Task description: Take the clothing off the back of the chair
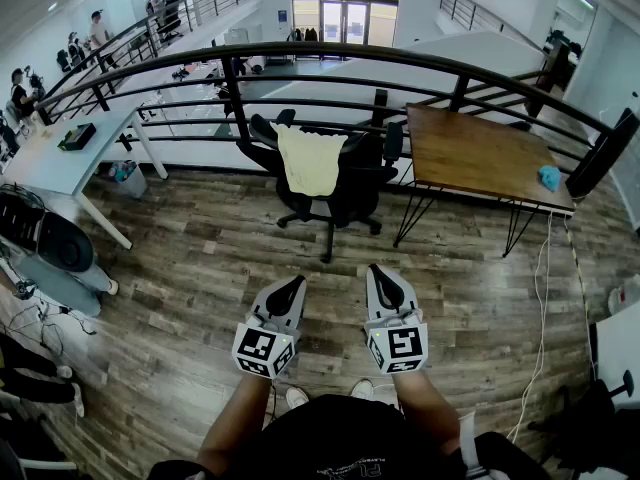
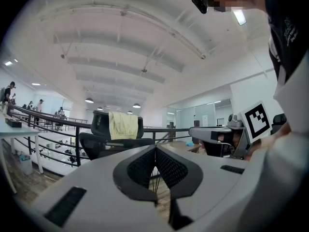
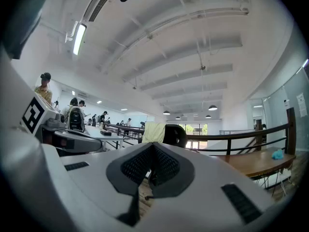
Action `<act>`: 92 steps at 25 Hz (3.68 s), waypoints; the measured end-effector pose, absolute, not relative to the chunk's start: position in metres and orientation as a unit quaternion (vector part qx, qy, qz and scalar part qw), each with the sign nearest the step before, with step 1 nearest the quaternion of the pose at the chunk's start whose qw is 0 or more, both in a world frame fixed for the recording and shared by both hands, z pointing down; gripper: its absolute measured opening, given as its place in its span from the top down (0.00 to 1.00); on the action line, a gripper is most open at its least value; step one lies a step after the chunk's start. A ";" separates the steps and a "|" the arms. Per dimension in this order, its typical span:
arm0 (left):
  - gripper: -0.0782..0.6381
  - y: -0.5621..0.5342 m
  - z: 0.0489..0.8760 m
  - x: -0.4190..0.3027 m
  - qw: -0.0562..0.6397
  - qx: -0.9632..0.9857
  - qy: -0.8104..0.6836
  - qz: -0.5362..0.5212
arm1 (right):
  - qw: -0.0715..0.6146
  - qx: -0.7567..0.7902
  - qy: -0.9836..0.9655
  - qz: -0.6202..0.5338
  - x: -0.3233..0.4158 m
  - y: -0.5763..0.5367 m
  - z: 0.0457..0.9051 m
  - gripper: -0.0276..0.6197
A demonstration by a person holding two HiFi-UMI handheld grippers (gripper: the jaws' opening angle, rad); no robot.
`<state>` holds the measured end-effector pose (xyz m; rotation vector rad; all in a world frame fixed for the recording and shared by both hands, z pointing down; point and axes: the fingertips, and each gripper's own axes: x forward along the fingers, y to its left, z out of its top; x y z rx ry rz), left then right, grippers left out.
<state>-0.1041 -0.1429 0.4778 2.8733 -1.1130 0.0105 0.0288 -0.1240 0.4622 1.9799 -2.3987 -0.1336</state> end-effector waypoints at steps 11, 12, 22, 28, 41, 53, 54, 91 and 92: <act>0.87 -0.141 0.476 -0.105 0.031 0.930 -0.365 0.005 | 0.011 0.630 -0.776 -0.039 0.026 -0.120 0.463 0.93; 0.87 -0.140 0.476 -0.104 0.032 0.930 -0.366 0.005 | 0.007 0.627 -0.778 -0.037 0.026 -0.119 0.464 0.93; 0.87 -0.136 0.479 -0.088 0.032 0.928 -0.370 0.011 | 0.011 0.611 -0.791 -0.012 0.035 -0.114 0.479 0.92; 0.87 -0.134 0.482 -0.067 0.044 0.924 -0.380 0.012 | 0.017 0.599 -0.801 -0.011 0.054 -0.112 0.482 0.92; 0.87 -0.130 0.496 -0.029 0.062 0.910 -0.411 0.014 | 0.030 0.562 -0.826 -0.006 0.087 -0.103 0.494 0.92; 0.87 -0.178 0.491 -0.038 0.055 0.903 -0.426 0.004 | 0.025 0.560 -0.828 -0.010 0.081 -0.158 0.485 0.92; 0.87 -0.185 0.490 -0.038 0.053 0.904 -0.425 0.002 | 0.022 0.557 -0.830 -0.012 0.076 -0.164 0.483 0.92; 0.87 -0.301 0.451 -0.052 0.031 0.905 -0.425 -0.003 | 0.024 0.537 -0.842 -0.034 0.045 -0.289 0.466 0.92; 0.87 -0.302 0.449 -0.051 0.033 0.903 -0.429 -0.002 | 0.026 0.535 -0.844 -0.034 0.046 -0.289 0.467 0.92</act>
